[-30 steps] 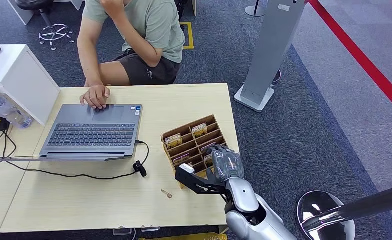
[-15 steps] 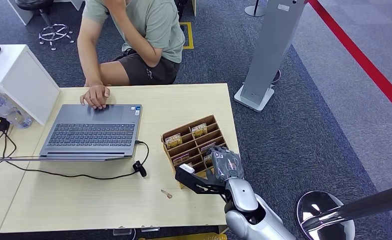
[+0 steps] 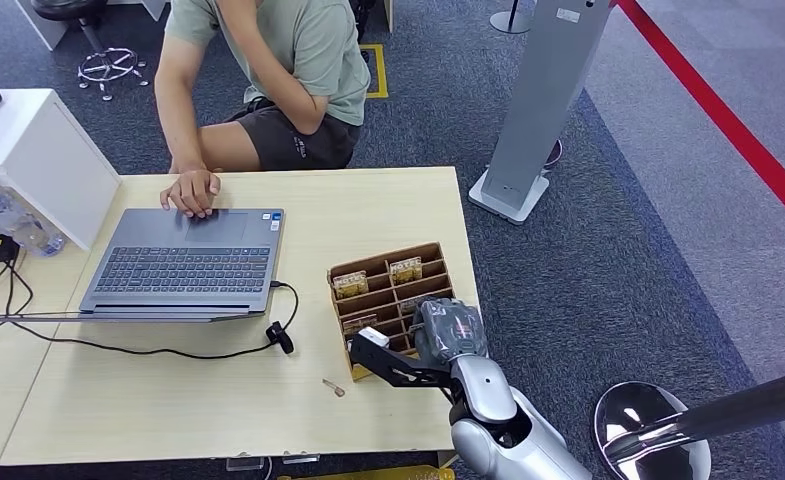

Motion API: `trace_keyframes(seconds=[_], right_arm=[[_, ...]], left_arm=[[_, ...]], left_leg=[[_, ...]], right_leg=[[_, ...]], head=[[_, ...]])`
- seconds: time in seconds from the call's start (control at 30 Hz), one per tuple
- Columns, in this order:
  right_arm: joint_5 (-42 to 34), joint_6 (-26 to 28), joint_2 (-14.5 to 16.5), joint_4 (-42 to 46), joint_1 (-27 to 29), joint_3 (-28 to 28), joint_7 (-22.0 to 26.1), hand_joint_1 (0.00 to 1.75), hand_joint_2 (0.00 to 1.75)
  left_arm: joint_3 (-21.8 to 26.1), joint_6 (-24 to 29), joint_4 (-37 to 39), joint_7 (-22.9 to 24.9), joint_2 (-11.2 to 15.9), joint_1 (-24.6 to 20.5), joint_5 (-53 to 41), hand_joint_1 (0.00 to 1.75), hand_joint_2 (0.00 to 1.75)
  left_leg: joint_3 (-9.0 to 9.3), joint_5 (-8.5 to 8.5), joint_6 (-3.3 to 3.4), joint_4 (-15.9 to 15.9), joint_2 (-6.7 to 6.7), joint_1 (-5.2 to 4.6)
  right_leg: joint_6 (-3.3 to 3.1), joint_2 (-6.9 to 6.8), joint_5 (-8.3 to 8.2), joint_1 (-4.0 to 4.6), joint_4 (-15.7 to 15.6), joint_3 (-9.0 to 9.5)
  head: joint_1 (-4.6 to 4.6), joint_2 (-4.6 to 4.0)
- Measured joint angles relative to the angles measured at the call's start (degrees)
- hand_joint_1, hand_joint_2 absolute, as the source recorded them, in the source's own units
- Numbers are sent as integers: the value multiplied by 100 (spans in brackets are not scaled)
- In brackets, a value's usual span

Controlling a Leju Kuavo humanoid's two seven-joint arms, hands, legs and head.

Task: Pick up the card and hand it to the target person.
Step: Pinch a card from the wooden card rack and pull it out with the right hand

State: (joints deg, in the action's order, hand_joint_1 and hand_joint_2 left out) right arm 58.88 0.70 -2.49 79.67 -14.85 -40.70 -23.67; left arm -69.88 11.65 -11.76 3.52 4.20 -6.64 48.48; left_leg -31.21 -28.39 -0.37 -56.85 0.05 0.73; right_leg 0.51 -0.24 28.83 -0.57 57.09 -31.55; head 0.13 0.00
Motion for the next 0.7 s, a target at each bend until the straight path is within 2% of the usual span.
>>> trace_keyframes(seconds=[0.7], right_arm=[[75,153,-2,10,18,3,-33,131,175]], left_arm=[[0,-115,0,-89,0,1,-94,0,175]], left_leg=[[2,0,0,0,1,0]], right_leg=[[0,1,0,0,0,1]], head=[[1,0]])
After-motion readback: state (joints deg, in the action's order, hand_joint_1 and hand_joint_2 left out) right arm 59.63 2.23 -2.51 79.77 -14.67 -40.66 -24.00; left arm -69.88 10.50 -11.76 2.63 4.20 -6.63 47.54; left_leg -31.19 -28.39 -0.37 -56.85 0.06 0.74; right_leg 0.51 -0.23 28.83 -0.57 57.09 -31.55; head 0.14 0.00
